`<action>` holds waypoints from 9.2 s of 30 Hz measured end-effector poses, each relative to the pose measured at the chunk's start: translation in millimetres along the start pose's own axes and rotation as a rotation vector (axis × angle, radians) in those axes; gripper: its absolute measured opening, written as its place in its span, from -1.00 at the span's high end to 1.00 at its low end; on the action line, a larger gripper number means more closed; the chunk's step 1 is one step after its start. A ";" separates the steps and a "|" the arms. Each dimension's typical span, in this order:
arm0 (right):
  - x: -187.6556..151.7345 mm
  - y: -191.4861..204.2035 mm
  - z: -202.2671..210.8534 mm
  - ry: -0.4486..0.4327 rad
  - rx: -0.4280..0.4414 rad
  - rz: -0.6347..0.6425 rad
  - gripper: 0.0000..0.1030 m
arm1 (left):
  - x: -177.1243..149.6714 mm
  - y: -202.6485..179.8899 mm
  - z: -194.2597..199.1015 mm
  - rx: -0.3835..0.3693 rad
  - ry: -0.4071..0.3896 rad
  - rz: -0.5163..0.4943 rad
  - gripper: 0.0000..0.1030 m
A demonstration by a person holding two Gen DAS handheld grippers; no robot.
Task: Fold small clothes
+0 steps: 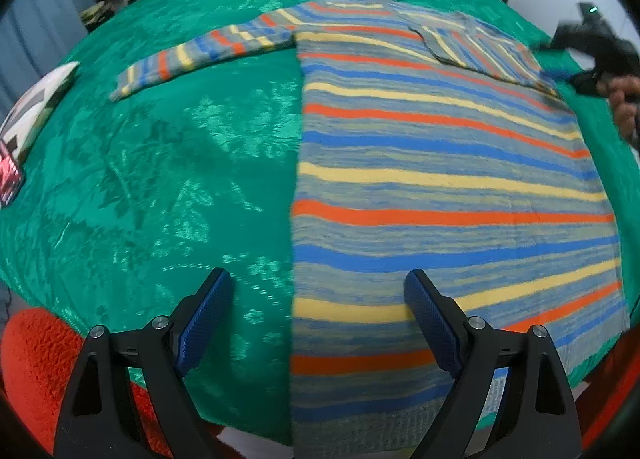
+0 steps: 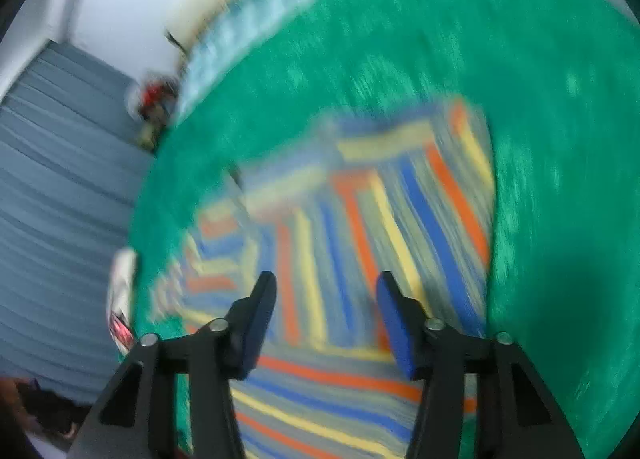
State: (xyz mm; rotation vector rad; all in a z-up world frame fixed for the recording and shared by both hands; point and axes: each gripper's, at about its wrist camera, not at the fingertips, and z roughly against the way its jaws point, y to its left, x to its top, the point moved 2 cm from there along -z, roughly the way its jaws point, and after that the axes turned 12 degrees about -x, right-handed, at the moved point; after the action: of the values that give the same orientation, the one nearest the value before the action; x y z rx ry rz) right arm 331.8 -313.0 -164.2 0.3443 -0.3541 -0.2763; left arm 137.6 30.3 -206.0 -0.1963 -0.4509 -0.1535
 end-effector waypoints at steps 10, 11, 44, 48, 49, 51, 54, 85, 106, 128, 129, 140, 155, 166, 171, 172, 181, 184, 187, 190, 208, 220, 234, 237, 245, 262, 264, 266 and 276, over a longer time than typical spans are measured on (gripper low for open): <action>-64.0 -5.3 33.4 -0.076 -0.295 0.177 0.64 | -6.1 -20.9 5.2 0.006 -0.021 -0.111 -0.76; -81.9 2.5 41.9 -0.053 -0.257 0.219 0.61 | -6.5 -23.9 4.9 -0.001 -0.023 -0.118 -0.79; -285.0 23.6 70.1 -0.028 -0.306 0.291 0.12 | 162.7 222.9 1.9 0.029 -0.109 0.433 -0.97; -291.6 22.5 71.6 -0.026 -0.320 0.326 0.12 | 159.9 286.0 -37.6 -0.043 -0.076 0.711 -0.91; -292.0 24.7 69.6 -0.024 -0.324 0.336 0.12 | 161.1 287.5 -43.1 -0.044 -0.082 0.717 -0.72; -293.9 21.7 68.9 -0.019 -0.324 0.333 0.12 | 167.2 284.0 -47.1 0.004 -0.091 0.678 0.30; -292.4 20.9 68.1 -0.025 -0.313 0.316 0.12 | 185.7 273.8 -36.6 0.016 -0.124 0.624 0.88; -252.9 40.4 143.7 -0.253 -0.549 0.256 -0.45 | 147.8 -38.2 -5.9 -0.160 -0.082 -0.117 -0.71; -242.9 96.4 187.7 -0.365 -0.714 0.300 -0.47 | 70.8 -70.4 59.8 -0.130 -0.137 -0.118 -0.74; -268.3 33.1 92.8 -0.082 -0.497 0.274 -0.47 | 13.2 6.7 -10.8 0.045 0.103 -0.049 -0.85; -272.1 26.5 93.6 -0.066 -0.498 0.257 -0.47 | 11.5 12.5 -2.5 0.044 0.086 -0.043 -0.86; -289.5 -27.5 97.0 0.130 -0.269 0.174 -0.46 | -16.6 7.7 -2.0 -0.085 0.163 -0.113 -0.64; -300.7 -24.4 92.0 0.216 -0.081 0.090 0.88 | -30.5 42.6 22.4 -0.295 0.266 0.105 0.92; -166.6 -16.3 124.0 -0.151 0.080 -0.067 0.88 | 123.8 76.5 36.7 -0.505 -0.016 0.237 0.92; -77.9 -13.5 99.2 -0.241 0.057 -0.100 0.88 | 205.4 75.2 9.3 -0.473 -0.081 0.223 0.92; -60.2 -13.7 94.1 -0.254 0.050 -0.103 0.88 | 219.9 75.6 1.5 -0.466 -0.085 0.224 0.92; 46.1 -17.5 19.8 -0.230 -0.022 -0.089 0.88 | 309.8 70.5 -90.6 -0.385 -0.007 0.249 0.91; 68.4 -29.8 -8.4 -0.208 -0.011 -0.118 0.88 | 330.7 78.6 -117.1 -0.349 0.020 0.276 0.78; 80.8 -38.9 -21.7 -0.222 0.007 -0.171 0.79 | 351.2 99.3 -124.7 -0.282 -0.038 0.358 0.06; 90.3 -48.1 -19.7 -0.277 -0.031 -0.228 0.30 | 363.5 119.9 -111.8 -0.261 -0.140 0.446 -0.23; -83.6 20.5 -2.0 -0.025 -0.296 0.524 0.26 | 160.6 21.3 -77.5 -0.165 0.072 -0.195 -0.49; 33.1 55.8 -10.5 -0.064 -0.205 0.398 0.25 | 297.2 17.6 -111.7 -0.172 0.013 -0.101 -0.68; -45.3 27.1 22.3 -0.028 -0.127 0.403 0.33 | 195.9 44.0 -63.3 -0.204 -0.061 -0.109 -0.71; -103.6 -0.1 13.5 0.038 -0.254 0.441 0.40 | 146.9 71.2 -79.4 -0.066 0.037 -0.018 -0.72; -185.4 -25.1 93.7 -0.176 -0.336 0.282 0.18 | 75.1 59.4 -16.8 -0.199 -0.104 0.153 -0.84; -226.3 -29.8 52.0 -0.336 -0.422 0.199 -0.48 | 37.1 23.1 -40.0 -0.086 -0.177 -0.057 -0.99; -227.4 -28.3 49.5 -0.339 -0.430 0.206 -0.52 | 36.7 22.9 -40.5 -0.086 -0.179 -0.058 -0.99; -227.7 -26.2 46.3 -0.344 -0.440 0.213 -0.54 | 32.4 20.7 -37.7 -0.087 -0.184 -0.059 -0.99; -232.2 -26.2 44.8 -0.356 -0.459 0.212 -0.56 | 30.5 18.5 -38.3 -0.084 -0.185 -0.061 -0.99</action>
State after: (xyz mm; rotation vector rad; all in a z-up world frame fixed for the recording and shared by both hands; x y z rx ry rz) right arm 100.0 -274.6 -201.7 -0.1983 -0.6575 -0.2021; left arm 184.2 36.6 -229.0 -0.2804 -0.6353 -0.2150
